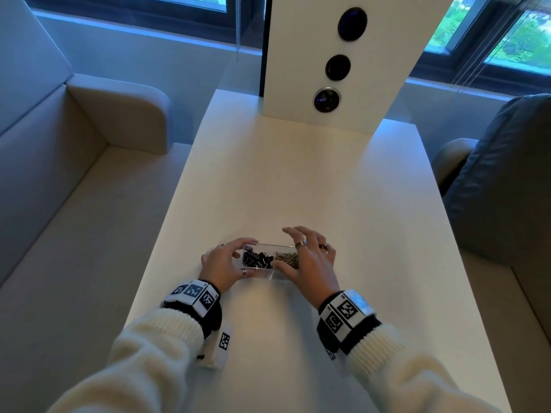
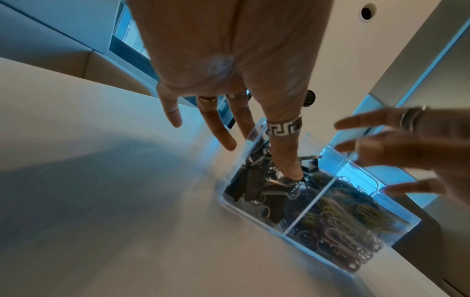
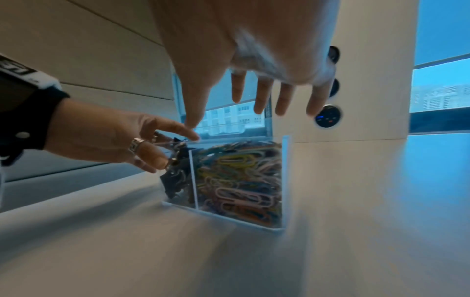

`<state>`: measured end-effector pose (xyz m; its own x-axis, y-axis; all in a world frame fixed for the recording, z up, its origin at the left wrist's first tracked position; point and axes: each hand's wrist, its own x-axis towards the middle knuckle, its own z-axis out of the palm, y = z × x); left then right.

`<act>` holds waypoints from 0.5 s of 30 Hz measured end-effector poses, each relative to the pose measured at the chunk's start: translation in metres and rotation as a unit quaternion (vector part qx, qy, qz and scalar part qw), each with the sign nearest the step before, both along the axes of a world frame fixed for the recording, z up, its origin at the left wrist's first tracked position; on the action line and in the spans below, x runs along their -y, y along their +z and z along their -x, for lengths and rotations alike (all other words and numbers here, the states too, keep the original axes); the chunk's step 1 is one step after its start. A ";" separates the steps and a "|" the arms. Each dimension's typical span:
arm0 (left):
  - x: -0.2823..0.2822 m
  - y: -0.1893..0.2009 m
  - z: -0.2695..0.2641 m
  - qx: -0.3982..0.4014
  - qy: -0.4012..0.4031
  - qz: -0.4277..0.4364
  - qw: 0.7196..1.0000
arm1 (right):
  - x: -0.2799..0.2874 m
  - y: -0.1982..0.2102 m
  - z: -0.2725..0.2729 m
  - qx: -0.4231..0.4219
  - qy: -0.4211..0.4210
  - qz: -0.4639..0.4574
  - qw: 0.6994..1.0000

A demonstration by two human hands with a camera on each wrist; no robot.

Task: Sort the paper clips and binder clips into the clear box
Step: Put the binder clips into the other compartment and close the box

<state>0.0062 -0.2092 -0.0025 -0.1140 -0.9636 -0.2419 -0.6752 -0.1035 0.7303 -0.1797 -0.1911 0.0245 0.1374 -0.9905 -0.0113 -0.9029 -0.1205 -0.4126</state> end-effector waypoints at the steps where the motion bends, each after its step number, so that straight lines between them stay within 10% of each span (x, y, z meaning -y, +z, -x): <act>1: -0.001 0.001 0.001 -0.016 0.005 -0.006 1.000 | -0.001 0.001 0.007 -0.017 -0.005 -0.045 0.999; 15: -0.025 0.016 0.070 -0.045 -0.078 -0.033 0.995 | -0.021 0.004 0.088 -0.007 -0.043 -0.131 0.990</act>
<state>-0.0643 -0.1840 0.0131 -0.2857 -0.9144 -0.2867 -0.6186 -0.0524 0.7839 -0.2676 -0.1705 0.0285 0.0503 -0.9615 -0.2701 -0.9114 0.0665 -0.4062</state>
